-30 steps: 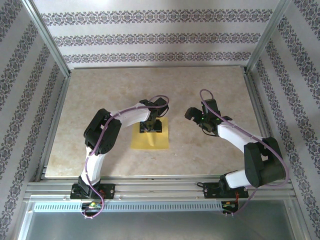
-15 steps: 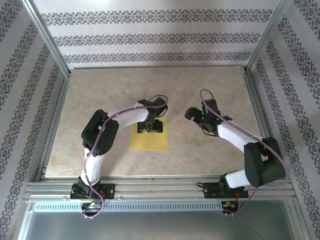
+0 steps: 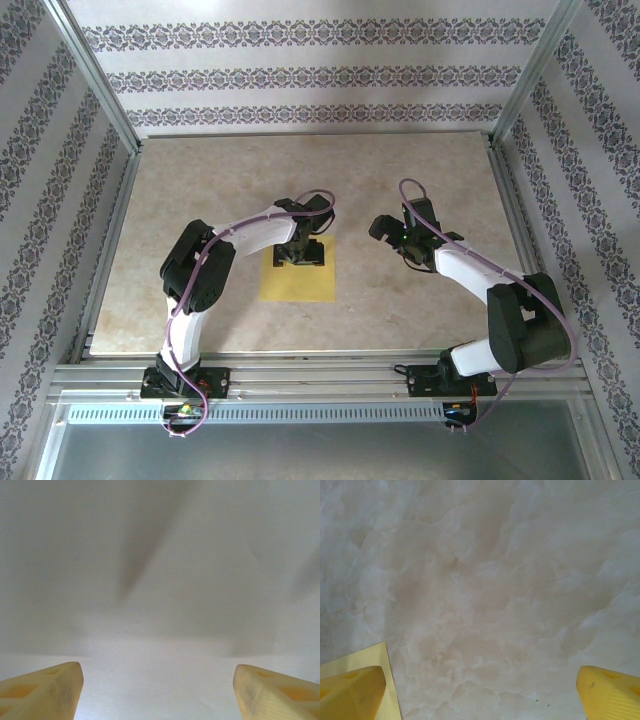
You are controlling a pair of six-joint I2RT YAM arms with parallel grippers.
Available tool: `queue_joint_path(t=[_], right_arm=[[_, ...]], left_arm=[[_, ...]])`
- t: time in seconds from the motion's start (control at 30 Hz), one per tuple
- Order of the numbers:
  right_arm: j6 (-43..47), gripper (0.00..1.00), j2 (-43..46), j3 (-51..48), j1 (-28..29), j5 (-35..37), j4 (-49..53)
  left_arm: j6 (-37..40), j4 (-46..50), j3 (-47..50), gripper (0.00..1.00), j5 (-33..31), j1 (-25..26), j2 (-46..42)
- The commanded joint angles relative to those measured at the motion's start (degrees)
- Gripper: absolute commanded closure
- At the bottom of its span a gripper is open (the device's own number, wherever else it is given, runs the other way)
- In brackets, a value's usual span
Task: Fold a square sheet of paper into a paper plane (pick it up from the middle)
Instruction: First fold the square sheet of paper in half at the center of the table.
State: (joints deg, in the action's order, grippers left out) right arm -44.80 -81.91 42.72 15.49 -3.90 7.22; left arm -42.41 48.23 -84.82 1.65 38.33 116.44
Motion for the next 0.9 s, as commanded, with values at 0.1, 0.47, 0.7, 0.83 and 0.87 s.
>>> queue_joint_path(t=[0.1, 0.47, 0.7, 0.83, 0.87], right_arm=[[-0.6, 0.02, -0.6, 0.1, -0.4, -0.3, 0.0], [-0.7, 0.02, -0.8, 0.2, -0.4, -0.3, 0.1], [-0.7, 0.02, -0.8, 0.1, -0.5, -0.2, 0.1], [-0.8, 0.02, -0.8, 0.1, -0.5, -0.3, -0.1], [-0.8, 0.02, -0.9, 0.1, -0.5, -0.4, -0.1]], left_arm=[[0.2, 0.6, 2.8, 0.25, 0.2, 0.8, 3.0], [-0.1, -1.2, 4.9, 0.37, 0.4, 0.7, 1.7], [0.6, -2.8, 5.1, 0.39, 1.0, 0.5, -2.0], [1.2, -2.1, 5.1, 0.28, 0.5, 0.5, -3.1], [1.6, -1.6, 4.7, 0.27, 0.8, 0.6, -3.2]])
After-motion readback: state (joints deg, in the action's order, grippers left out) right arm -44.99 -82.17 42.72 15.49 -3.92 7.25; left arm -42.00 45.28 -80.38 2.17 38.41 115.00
